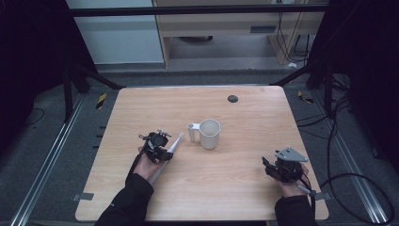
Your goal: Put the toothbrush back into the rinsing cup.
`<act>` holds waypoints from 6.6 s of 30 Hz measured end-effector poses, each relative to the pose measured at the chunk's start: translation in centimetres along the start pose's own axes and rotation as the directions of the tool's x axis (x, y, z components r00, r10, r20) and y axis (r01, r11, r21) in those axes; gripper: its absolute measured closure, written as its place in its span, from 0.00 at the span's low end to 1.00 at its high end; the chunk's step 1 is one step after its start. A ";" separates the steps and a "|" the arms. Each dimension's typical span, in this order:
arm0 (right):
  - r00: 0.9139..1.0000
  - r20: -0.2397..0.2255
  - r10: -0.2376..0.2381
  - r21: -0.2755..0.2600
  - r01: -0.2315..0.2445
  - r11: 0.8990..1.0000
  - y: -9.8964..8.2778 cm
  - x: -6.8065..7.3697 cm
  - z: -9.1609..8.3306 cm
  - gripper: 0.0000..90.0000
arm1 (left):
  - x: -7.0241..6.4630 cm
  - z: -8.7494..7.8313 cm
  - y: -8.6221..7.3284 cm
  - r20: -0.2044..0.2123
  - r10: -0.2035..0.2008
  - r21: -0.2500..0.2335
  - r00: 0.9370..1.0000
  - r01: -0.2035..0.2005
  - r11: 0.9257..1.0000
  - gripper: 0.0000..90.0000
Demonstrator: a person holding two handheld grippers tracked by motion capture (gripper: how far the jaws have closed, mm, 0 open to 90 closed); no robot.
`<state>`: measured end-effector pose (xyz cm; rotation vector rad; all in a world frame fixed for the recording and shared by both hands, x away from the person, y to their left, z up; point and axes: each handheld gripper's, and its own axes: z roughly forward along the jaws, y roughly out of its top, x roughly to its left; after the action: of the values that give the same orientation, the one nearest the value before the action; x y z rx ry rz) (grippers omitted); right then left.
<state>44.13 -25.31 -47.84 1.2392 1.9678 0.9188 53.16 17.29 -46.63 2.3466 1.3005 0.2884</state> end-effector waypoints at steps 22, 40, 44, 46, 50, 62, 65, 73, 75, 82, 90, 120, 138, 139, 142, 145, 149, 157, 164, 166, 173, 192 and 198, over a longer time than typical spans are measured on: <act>1.000 0.003 0.004 -0.005 -0.003 1.000 0.0 -0.1 -0.1 0.47 | 0.8 -6.2 -1.1 0.037 0.018 -0.168 0.999 -0.011 0.986 0.74; 1.000 0.007 0.003 -0.011 -0.003 1.000 0.0 -0.1 -0.2 0.47 | 0.5 -11.9 0.9 0.012 0.021 -0.488 1.000 -0.012 0.873 0.74; 1.000 0.007 -0.001 -0.011 0.001 1.000 0.0 -0.1 -0.1 0.47 | 0.4 -12.4 1.6 0.027 0.009 -0.553 1.000 0.008 0.833 0.74; 1.000 0.007 0.000 -0.011 0.000 1.000 0.0 -0.1 -0.1 0.47 | 0.2 -12.5 1.9 0.029 0.004 -0.570 1.000 0.013 0.821 0.74; 1.000 0.006 -0.001 -0.010 0.001 1.000 0.0 -0.1 -0.1 0.47 | 0.0 -13.3 3.0 0.032 -0.008 -0.639 0.999 0.026 0.769 0.74; 1.000 0.005 0.003 -0.008 -0.003 1.000 0.0 -0.1 0.0 0.47 | -0.2 -14.3 5.7 0.083 -0.019 -0.740 0.996 0.075 0.668 0.74; 1.000 0.004 0.005 -0.008 -0.005 1.000 0.0 -0.1 0.0 0.47 | -0.3 -14.4 6.4 0.094 -0.018 -0.755 0.995 0.083 0.651 0.74; 1.000 0.002 0.005 -0.009 -0.005 1.000 0.0 -0.1 0.0 0.47 | -1.8 -14.1 9.1 0.097 0.012 -0.780 0.995 0.069 0.622 0.74; 1.000 0.003 0.005 -0.011 -0.005 1.000 -0.1 -0.2 0.0 0.47 | -2.0 -13.8 9.6 0.100 0.015 -0.784 0.995 0.070 0.616 0.74; 1.000 -0.001 0.008 -0.009 -0.008 1.000 -0.1 -0.2 0.1 0.47 | -2.9 -12.9 11.0 0.118 0.024 -0.799 0.993 0.081 0.596 0.74; 1.000 -0.006 0.016 -0.012 -0.016 1.000 -0.1 -0.3 0.1 0.47 | -4.6 -11.0 12.5 0.139 0.059 -0.802 0.989 0.078 0.592 0.74; 1.000 -0.009 0.012 -0.009 -0.012 1.000 -0.2 -0.2 0.2 0.47 | -7.0 -3.5 12.2 0.128 0.105 -0.731 0.986 0.022 0.682 0.74; 1.000 -0.006 0.007 -0.006 -0.007 1.000 -0.2 -0.2 0.2 0.47 | -7.6 -0.5 10.6 0.112 0.120 -0.670 0.986 -0.015 0.742 0.74; 1.000 -0.005 0.007 -0.005 -0.007 1.000 -0.2 -0.2 0.2 0.47 | -7.6 -0.3 10.5 0.110 0.124 -0.663 0.986 -0.020 0.749 0.74; 1.000 -0.006 0.007 -0.005 -0.007 1.000 -0.2 -0.1 0.2 0.47 | -7.7 0.2 10.2 0.105 0.125 -0.653 0.987 -0.026 0.757 0.74; 1.000 -0.005 0.007 -0.005 -0.007 1.000 -0.2 -0.2 0.2 0.47 | -7.7 0.6 10.1 0.106 0.125 -0.643 0.987 -0.028 0.765 0.74; 1.000 -0.004 0.009 -0.004 -0.009 1.000 -0.2 -0.2 0.2 0.47 | -7.7 0.8 10.0 0.108 0.124 -0.637 0.986 -0.027 0.771 0.74; 1.000 -0.005 0.007 -0.005 -0.007 1.000 -0.2 -0.2 0.2 0.47 | -7.6 1.2 10.0 0.117 0.128 -0.617 0.985 -0.029 0.787 0.74; 1.000 -0.005 0.005 -0.004 -0.005 1.000 -0.2 -0.1 0.2 0.46 | -7.5 1.1 10.0 0.123 0.130 -0.612 0.984 -0.028 0.790 0.72; 1.000 -0.007 0.007 -0.005 -0.007 1.000 -0.2 -0.1 0.2 0.46 | -7.4 1.1 9.9 0.127 0.129 -0.612 0.983 -0.025 0.791 0.71; 1.000 -0.005 0.007 -0.005 -0.007 1.000 -0.2 -0.1 0.2 0.46 | -7.5 1.0 9.9 0.126 0.137 -0.606 0.983 -0.033 0.795 0.69; 1.000 0.001 0.014 -0.014 -0.014 1.000 -0.2 -0.1 -0.1 0.44 | -5.0 -4.9 5.5 0.019 0.167 -0.559 0.986 -0.128 0.819 0.44; 1.000 0.009 0.019 -0.009 -0.019 1.000 -0.2 0.0 -0.1 0.40 | -4.6 -6.1 2.6 -0.011 0.176 -0.534 0.984 -0.155 0.831 0.35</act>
<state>43.92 -25.40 -47.95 1.2572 1.9456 0.9290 50.37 13.89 -39.89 1.9656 0.8502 0.5762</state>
